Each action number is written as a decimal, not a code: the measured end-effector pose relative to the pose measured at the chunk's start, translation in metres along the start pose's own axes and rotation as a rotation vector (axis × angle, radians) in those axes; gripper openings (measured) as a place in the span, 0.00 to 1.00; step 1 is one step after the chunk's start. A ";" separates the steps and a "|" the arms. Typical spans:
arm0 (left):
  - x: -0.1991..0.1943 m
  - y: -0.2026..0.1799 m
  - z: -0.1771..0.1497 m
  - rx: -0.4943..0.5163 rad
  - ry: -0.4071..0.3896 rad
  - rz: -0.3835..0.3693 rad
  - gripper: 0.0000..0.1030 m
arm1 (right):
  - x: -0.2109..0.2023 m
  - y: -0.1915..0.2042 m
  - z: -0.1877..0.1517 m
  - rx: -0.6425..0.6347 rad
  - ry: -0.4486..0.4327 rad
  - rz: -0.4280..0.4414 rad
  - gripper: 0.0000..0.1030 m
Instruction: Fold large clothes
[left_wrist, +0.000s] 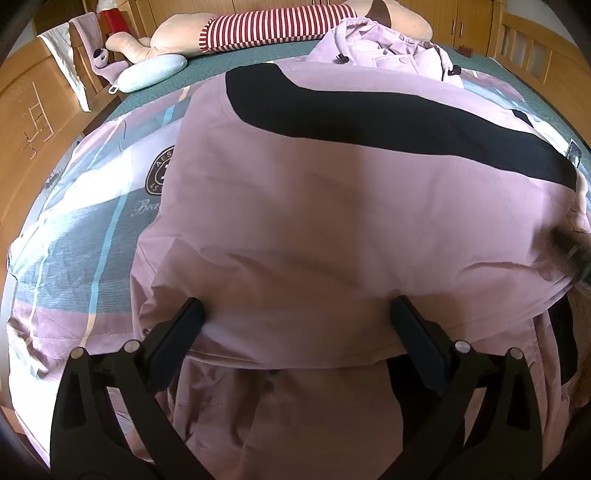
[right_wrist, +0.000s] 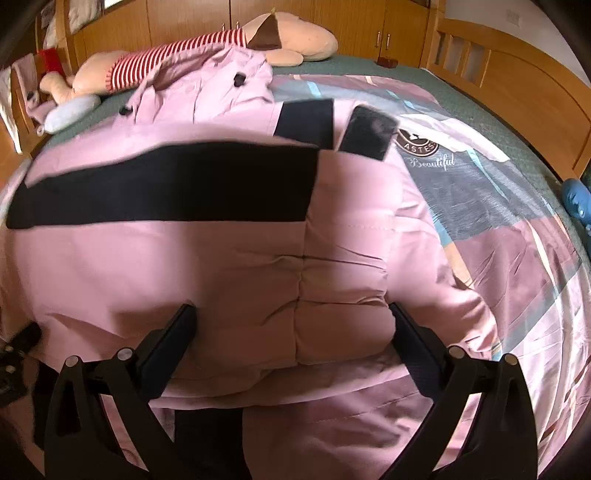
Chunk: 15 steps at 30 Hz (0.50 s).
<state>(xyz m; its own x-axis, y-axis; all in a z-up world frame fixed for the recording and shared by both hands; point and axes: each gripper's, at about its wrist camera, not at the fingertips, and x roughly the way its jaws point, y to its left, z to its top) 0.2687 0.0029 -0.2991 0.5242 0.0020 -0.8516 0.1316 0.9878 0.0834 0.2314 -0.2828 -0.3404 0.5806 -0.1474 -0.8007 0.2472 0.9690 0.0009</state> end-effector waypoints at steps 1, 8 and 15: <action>0.000 0.000 0.000 -0.001 0.000 0.000 0.98 | -0.009 -0.003 0.001 0.026 -0.044 -0.003 0.99; 0.000 0.001 0.000 -0.001 0.001 0.001 0.98 | -0.042 0.028 -0.003 -0.111 -0.183 0.191 0.99; -0.011 0.018 0.004 -0.098 -0.020 0.013 0.98 | -0.007 0.065 -0.021 -0.290 -0.037 0.138 0.99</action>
<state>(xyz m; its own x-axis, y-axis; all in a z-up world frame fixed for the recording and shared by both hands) 0.2688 0.0202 -0.2857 0.5418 0.0132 -0.8404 0.0421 0.9982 0.0428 0.2272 -0.2142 -0.3476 0.6224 -0.0126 -0.7826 -0.0640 0.9957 -0.0669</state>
